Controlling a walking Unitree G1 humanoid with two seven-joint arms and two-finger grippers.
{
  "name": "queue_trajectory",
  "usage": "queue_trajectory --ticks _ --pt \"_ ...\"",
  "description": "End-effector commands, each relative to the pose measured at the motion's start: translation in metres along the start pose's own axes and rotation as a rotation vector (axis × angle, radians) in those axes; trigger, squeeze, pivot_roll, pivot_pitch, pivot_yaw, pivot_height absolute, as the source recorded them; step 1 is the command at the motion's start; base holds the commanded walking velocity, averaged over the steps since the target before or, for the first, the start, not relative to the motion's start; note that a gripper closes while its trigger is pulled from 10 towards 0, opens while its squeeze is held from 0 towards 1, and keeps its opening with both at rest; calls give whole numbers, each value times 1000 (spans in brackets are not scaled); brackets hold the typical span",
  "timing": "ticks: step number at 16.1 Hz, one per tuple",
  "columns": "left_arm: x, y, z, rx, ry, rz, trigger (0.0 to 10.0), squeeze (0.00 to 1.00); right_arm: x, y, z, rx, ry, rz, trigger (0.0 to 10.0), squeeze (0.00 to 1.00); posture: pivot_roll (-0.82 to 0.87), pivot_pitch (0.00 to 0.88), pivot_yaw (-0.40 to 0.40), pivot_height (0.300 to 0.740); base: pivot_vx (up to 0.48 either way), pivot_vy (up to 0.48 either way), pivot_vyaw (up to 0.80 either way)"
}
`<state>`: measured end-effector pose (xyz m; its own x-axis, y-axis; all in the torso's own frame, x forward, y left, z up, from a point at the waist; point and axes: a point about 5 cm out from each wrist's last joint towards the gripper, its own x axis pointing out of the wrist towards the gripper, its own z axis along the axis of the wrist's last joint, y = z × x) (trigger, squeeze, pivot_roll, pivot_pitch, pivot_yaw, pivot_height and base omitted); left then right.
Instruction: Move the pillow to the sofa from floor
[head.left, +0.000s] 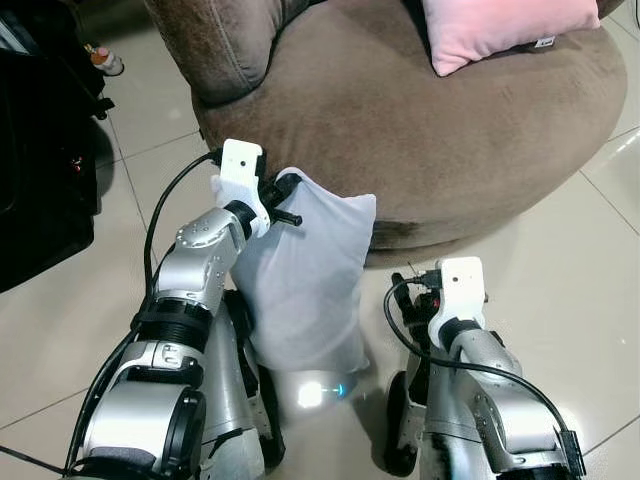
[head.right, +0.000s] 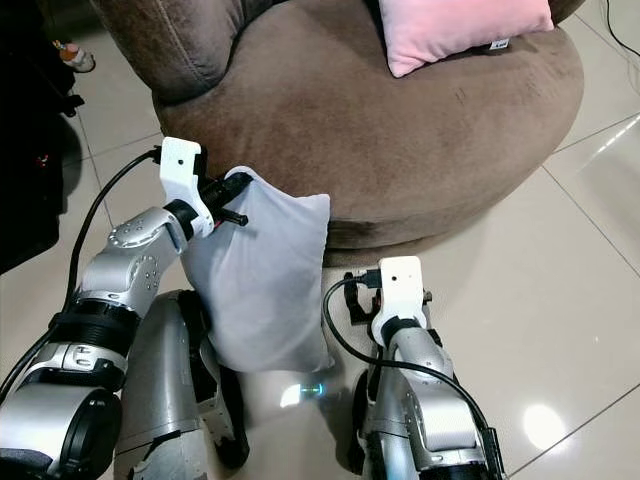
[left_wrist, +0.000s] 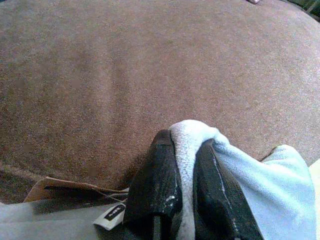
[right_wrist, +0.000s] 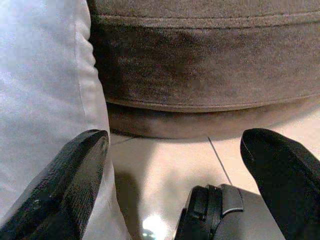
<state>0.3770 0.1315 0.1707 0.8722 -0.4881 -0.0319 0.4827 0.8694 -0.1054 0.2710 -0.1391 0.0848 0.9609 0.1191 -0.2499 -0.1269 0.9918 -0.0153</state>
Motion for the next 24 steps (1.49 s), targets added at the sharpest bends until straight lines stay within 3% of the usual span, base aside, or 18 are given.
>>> queue_trajectory --ticks 1,5,24 --pt "2 -9 46 86 -195 -36 0 0 -1 0 -8 -3 42 -14 10000 0 -117 237 7 472 0 0 0" --pt "2 -9 46 98 -194 -40 0 0 0 2 -7 3 34 -2 10000 0 -111 236 7 477 0 0 0" --pt "1 -14 40 145 -164 -63 0 0 1 10 -16 35 54 45 10000 0 -107 222 4 652 0 0 0"
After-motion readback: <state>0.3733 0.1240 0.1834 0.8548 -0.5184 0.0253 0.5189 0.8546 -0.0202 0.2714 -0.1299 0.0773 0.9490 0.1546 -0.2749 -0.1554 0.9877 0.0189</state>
